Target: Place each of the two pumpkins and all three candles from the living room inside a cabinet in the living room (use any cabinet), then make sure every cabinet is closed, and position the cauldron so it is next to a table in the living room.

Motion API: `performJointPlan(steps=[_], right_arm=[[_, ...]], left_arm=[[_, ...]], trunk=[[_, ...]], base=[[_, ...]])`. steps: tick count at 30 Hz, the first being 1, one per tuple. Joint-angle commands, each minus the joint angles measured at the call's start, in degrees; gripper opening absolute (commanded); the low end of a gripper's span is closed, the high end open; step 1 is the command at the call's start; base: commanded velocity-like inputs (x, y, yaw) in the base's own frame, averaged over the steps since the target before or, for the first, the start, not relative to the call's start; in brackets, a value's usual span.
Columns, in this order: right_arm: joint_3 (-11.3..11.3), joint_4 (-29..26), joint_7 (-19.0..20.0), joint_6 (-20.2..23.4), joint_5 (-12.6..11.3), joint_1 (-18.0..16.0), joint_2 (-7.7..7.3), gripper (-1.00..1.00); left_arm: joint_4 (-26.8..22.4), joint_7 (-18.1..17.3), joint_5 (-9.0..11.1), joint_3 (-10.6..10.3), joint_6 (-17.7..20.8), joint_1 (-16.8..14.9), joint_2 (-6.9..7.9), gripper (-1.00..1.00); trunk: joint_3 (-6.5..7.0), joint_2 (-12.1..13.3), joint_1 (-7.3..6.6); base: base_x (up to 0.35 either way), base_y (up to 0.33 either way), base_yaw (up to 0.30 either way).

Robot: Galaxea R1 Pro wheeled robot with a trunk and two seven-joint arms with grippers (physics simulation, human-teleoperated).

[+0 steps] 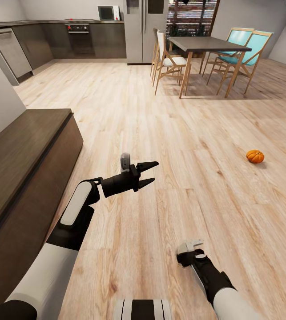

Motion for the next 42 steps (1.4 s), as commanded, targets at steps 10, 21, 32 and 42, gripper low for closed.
performJointPlan(steps=[10,21,32,42], right_arm=[[0.01,-14.94,0.07,12.48,-0.25,0.11,0.20,-1.00],[0.10,-28.48,1.82,23.73,-0.25,0.12,0.27,-1.00],[0.10,-32.20,1.92,25.95,-0.17,0.12,0.18,-1.00],[0.10,-32.16,1.92,26.18,-0.16,0.12,0.18,-1.00]], left_arm=[[0.40,-0.08,-0.02,0.07,-0.09,0.00,0.05,1.00],[0.44,-0.06,-0.12,0.24,-0.18,0.00,0.09,1.00],[0.56,0.00,-0.18,0.24,-0.18,0.00,0.14,1.00],[0.45,0.19,-0.71,0.60,-0.44,0.00,2.10,1.00]], trunk=[[0.00,0.00,0.00],[0.00,0.00,0.00],[0.00,0.00,0.00],[0.00,0.00,0.00]], base=[[0.000,0.000,0.000],[0.000,0.000,0.000],[0.000,0.000,0.000],[0.000,0.000,0.000]])
